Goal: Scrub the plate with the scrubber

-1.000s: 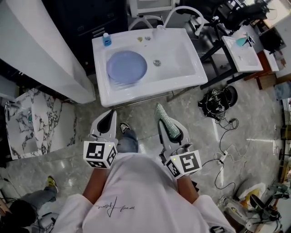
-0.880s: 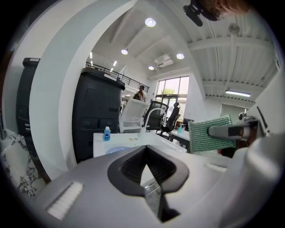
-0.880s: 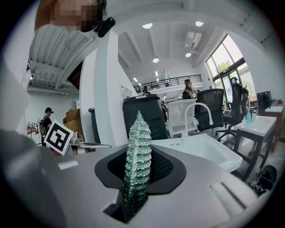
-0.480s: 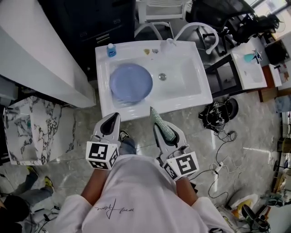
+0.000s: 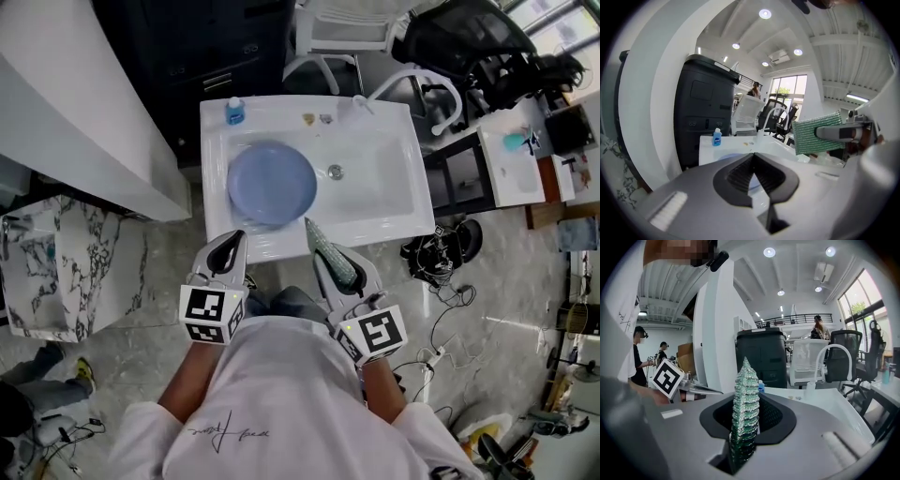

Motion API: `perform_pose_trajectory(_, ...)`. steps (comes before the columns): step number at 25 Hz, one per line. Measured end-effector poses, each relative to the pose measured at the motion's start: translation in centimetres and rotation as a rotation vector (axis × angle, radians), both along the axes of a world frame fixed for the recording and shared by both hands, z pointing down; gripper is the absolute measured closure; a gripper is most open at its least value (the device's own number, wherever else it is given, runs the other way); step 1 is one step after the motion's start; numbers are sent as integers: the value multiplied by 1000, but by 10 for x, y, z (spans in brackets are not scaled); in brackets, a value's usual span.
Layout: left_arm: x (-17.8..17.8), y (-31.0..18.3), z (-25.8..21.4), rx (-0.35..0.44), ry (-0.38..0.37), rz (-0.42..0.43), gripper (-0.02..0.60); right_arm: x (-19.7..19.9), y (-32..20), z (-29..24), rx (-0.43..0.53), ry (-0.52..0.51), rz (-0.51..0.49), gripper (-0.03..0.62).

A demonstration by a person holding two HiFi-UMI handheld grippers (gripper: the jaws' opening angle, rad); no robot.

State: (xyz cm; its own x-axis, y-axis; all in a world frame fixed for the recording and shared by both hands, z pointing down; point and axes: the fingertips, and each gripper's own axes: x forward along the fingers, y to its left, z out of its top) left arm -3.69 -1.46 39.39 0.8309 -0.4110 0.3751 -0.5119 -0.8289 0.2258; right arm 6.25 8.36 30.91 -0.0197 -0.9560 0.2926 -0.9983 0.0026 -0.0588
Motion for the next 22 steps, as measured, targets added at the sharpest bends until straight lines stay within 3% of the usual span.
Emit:
perform_pose_trajectory(5,3,-12,12,-60,13,-45,528,16,-16,16,-76,60,5,545)
perform_pose_trajectory(11,6,-28,41,-146,-17,-124,528,27,-46,21,-76,58,-55,545)
perform_pose_trajectory(22,19,-47,90,-400,-21,-297,528,66,-89,54,-161,29,-133,545)
